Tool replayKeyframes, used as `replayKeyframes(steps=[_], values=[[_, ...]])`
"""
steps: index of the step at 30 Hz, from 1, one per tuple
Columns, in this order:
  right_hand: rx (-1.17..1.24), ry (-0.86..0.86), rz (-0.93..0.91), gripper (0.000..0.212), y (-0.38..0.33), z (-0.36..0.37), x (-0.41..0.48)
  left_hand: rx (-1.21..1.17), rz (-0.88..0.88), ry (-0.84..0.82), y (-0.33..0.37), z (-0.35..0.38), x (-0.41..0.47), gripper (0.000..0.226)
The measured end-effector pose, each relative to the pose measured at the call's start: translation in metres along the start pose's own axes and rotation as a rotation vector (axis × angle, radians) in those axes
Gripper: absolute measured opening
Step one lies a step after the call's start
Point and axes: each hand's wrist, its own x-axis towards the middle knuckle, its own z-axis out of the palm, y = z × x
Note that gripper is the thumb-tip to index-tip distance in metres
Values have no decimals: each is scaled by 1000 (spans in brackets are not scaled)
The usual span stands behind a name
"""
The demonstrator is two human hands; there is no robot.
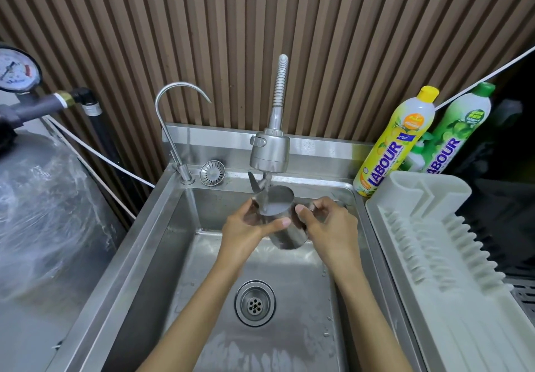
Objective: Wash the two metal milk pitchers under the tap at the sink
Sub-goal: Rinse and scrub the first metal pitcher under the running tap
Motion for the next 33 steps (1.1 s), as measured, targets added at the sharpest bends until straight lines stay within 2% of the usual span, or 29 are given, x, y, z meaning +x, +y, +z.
replayKeyframes(steps=[3, 5, 7, 11, 14, 17, 20, 22, 27, 30, 31, 33], values=[[82, 26, -11, 17, 0, 1, 1, -103, 45, 34, -4, 10, 8, 63], [270, 0, 14, 12, 1, 6, 3, -175, 101, 71, -1, 14, 10, 72], [516, -70, 65, 17, 5, 13, 7, -160, 194, 133, 3, 14, 11, 78], [917, -263, 138, 22, 11, 27, 14, 52, 370, 244, 20, 3, 5, 83], [1013, -370, 184, 17, 11, 33, 14, 263, 462, 298, 27, -6, 1, 89], [946, -363, 178, 14, 7, 31, 12, 335, 480, 324, 32, -11, -2, 87], [787, -266, 175, 18, 0, 25, 11, 385, 407, 378, 31, -13, -2, 99], [640, -185, 164, 22, -4, 18, 10, 407, 362, 377, 31, -10, -2, 97], [215, -66, 87, 28, -12, -2, 12, 279, 218, 233, 20, -4, -1, 52], [-57, -17, -40, 27, -19, -11, 12, 112, 127, 98, 14, 0, 2, 49], [-86, -6, -71, 25, -20, -12, 10, 62, 119, 55, 13, 1, 4, 50], [35, -16, -81, 21, -18, -11, 9, -14, 132, 25, 12, 4, 10, 55]])
